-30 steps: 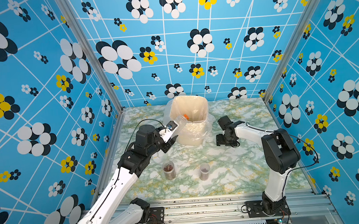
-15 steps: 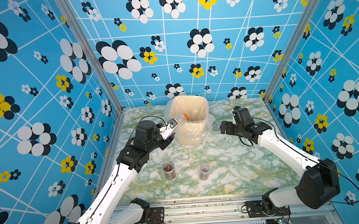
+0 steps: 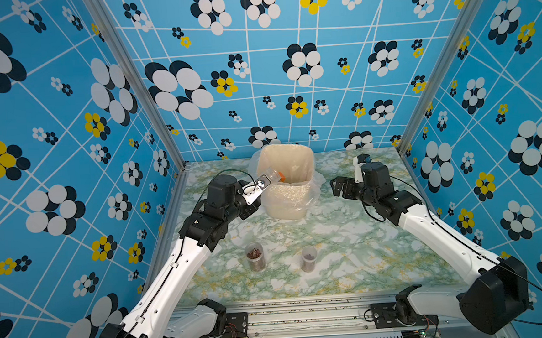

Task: Empty the moldy dried flower tea in the jars
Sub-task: Place the lid at the center of the board, then pour the moldy dried flower tea into the trash bin.

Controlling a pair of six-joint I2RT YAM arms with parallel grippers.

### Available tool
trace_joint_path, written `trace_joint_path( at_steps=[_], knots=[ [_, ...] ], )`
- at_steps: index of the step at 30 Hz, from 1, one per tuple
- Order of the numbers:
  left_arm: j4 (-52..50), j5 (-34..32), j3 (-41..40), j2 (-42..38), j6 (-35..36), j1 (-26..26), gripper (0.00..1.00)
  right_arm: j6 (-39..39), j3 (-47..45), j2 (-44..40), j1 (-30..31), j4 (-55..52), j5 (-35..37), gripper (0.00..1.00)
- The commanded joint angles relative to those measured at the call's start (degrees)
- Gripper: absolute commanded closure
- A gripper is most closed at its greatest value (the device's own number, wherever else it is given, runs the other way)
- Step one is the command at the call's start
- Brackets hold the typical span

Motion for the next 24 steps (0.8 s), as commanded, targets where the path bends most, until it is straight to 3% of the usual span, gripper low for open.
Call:
trace_joint_path(
  at_steps=[1, 14, 24],
  knots=[
    [-0.78, -3.31, 3.04, 1.26, 3.45, 0.70, 0.89, 1.03, -1.07, -1.79, -0.30, 2.59, -1.45, 0.01],
    [-2.13, -11.94, 8.65, 6.29, 12.57, 0.61, 0.90, 1.58, -1.25, -1.10, -0.31, 4.34, -5.36, 0.01],
    [-0.92, -14.05, 10.32, 8.68, 16.93, 0.51, 0.90, 1.16, -1.06, -1.12, -0.31, 4.11, -6.70, 0.01]
  ],
)
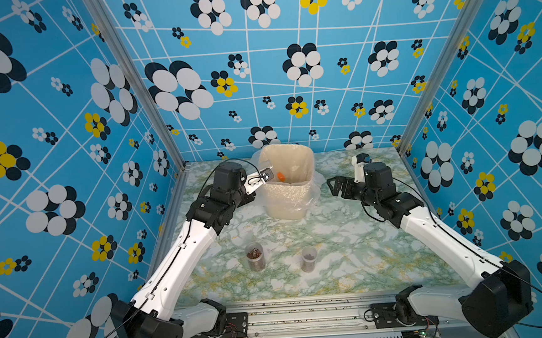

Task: Empty the moldy dried flower tea in the jars
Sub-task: Pour the moldy dried flower tea into the trash bin.

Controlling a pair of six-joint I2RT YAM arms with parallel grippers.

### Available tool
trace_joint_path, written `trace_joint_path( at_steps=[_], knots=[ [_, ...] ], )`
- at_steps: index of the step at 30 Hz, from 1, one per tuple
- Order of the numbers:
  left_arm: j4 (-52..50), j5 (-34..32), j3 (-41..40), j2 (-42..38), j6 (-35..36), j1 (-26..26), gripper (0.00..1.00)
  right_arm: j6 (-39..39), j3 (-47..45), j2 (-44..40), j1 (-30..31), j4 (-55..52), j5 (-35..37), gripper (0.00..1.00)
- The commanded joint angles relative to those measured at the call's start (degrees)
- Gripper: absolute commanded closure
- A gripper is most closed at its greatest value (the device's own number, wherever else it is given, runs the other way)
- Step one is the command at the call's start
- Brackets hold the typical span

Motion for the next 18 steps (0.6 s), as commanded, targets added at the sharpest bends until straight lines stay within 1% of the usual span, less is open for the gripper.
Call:
trace_joint_path(
  at_steps=[1, 18],
  knots=[
    [1.06, -1.87, 2.74, 0.95, 2.99, 0.13, 0.90, -0.24, -0.29, -0.17, -0.31, 1.11, -1.39, 0.01],
    [4.65, -8.89, 5.15, 4.95, 15.06, -0.90, 0.91, -0.46, 2.00, 0.49, -0.33, -2.14, -3.35, 0.01]
  ],
)
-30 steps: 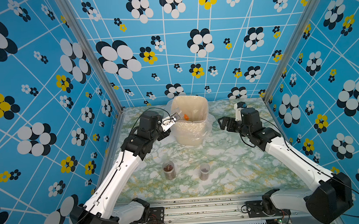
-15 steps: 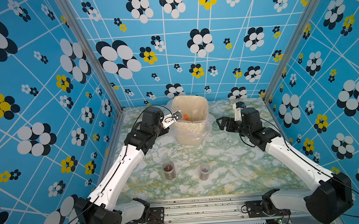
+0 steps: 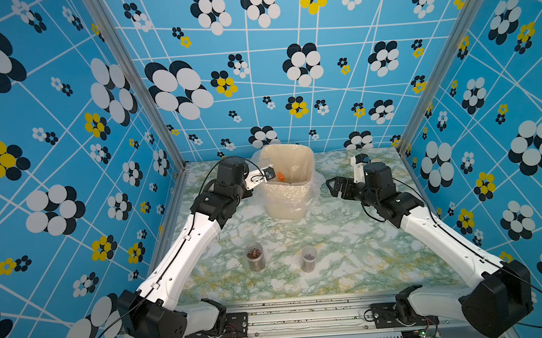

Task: Empty the moldy dried flower tea in the jars
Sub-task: Pour the moldy dried flower tea into the trash bin.

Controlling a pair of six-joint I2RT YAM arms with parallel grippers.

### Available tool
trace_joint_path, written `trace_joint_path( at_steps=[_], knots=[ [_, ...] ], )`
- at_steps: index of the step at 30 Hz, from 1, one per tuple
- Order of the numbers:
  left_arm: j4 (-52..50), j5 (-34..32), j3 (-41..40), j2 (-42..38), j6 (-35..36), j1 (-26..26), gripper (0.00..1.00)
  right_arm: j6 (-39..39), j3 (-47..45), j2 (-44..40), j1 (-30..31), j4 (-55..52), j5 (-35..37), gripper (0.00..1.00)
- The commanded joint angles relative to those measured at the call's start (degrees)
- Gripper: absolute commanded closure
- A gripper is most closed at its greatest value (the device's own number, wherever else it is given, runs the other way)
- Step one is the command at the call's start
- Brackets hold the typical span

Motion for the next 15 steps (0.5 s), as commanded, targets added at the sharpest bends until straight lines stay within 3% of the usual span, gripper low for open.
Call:
trace_joint_path(
  at_steps=[1, 15],
  knots=[
    [2.26, -2.37, 2.63, 1.48, 3.71, -0.60, 0.91, -0.45, 1.93, 0.58, -0.30, -1.88, -1.63, 0.01],
    [3.50, -4.46, 4.23, 4.56, 9.64, -2.15, 0.91, -0.71, 1.94, 1.21, -0.31, -2.15, -3.37, 0.01]
  ],
)
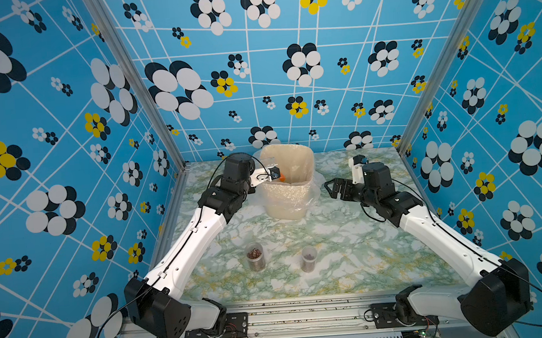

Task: Empty the moldy dried flower tea in the jars
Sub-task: Pour the moldy dried flower tea into the trash bin.

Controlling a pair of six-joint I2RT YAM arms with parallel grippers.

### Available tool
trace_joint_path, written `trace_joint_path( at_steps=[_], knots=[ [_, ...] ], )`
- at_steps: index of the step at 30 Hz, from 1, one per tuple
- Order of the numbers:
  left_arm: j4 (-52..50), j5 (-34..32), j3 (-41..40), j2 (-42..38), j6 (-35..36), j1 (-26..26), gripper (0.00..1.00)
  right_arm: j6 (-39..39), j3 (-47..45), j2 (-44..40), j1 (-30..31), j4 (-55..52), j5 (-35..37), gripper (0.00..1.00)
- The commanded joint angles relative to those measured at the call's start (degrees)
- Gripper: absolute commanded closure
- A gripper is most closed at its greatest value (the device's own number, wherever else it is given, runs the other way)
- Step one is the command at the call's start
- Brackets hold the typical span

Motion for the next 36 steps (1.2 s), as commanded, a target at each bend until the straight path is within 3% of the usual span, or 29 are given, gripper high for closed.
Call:
trace_joint_path(
  at_steps=[1, 13, 22, 36],
  knots=[
    [1.75, -2.37, 1.96, 1.25, 3.69, -0.50, 0.92, -0.71, 1.59, 0.64, -0.35, -0.85, -1.28, 0.01],
    [8.02, -6.54, 1.66, 3.68, 14.46, -0.83, 0.93, -0.87, 1.08, 0.64, -0.29, -1.09, -2.20, 0.01],
    [14.06, -5.94, -0.04, 4.56, 23.46, -0.83, 0.93, 0.66, 1.67, 0.71, -0.31, -2.01, -3.75, 0.01],
    [22.83, -1.69, -2.22, 6.27, 35.85, 0.09, 0.92, 6.58, 4.92, 1.43, -0.31, -2.86, -11.75, 0.01]
  ],
)
